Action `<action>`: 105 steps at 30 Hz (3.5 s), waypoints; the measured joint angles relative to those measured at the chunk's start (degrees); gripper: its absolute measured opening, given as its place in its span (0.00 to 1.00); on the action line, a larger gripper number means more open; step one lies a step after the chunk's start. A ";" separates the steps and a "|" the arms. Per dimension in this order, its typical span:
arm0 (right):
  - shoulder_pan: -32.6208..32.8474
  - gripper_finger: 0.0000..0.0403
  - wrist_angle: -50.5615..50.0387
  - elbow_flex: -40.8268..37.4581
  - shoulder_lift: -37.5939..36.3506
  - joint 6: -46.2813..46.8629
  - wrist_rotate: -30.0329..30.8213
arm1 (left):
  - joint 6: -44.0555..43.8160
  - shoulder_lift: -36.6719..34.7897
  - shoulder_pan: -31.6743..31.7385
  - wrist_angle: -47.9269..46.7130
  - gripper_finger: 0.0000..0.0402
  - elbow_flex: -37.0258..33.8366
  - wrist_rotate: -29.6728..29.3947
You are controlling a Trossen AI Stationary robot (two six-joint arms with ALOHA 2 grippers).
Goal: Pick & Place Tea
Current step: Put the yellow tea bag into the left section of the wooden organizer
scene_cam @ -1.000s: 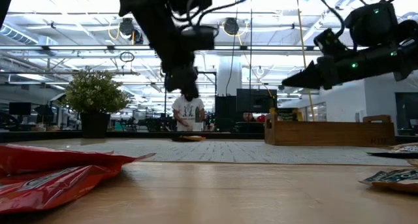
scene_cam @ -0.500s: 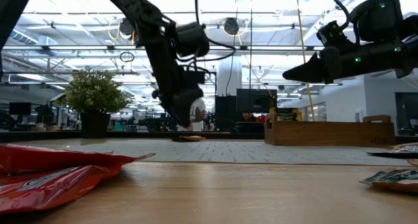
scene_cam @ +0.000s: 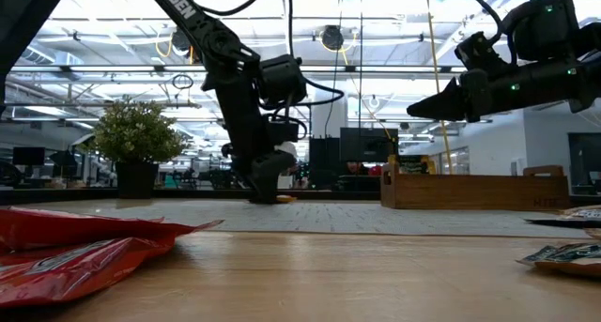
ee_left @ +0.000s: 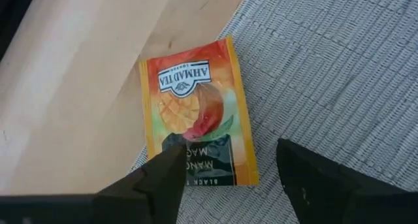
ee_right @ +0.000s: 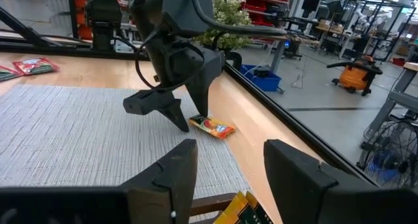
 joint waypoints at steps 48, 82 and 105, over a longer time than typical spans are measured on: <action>0.00 0.40 -0.84 0.02 0.02 2.71 -0.02 | -14.84 -5.05 6.22 -3.89 0.55 -0.27 13.26; -0.02 0.40 -0.87 0.02 0.02 2.47 -0.02 | 30.02 -2.91 -4.18 5.43 0.67 -0.24 27.28; -0.02 0.40 -0.23 0.02 0.02 3.95 -0.03 | 24.46 1.45 -0.83 14.82 0.67 -0.16 4.61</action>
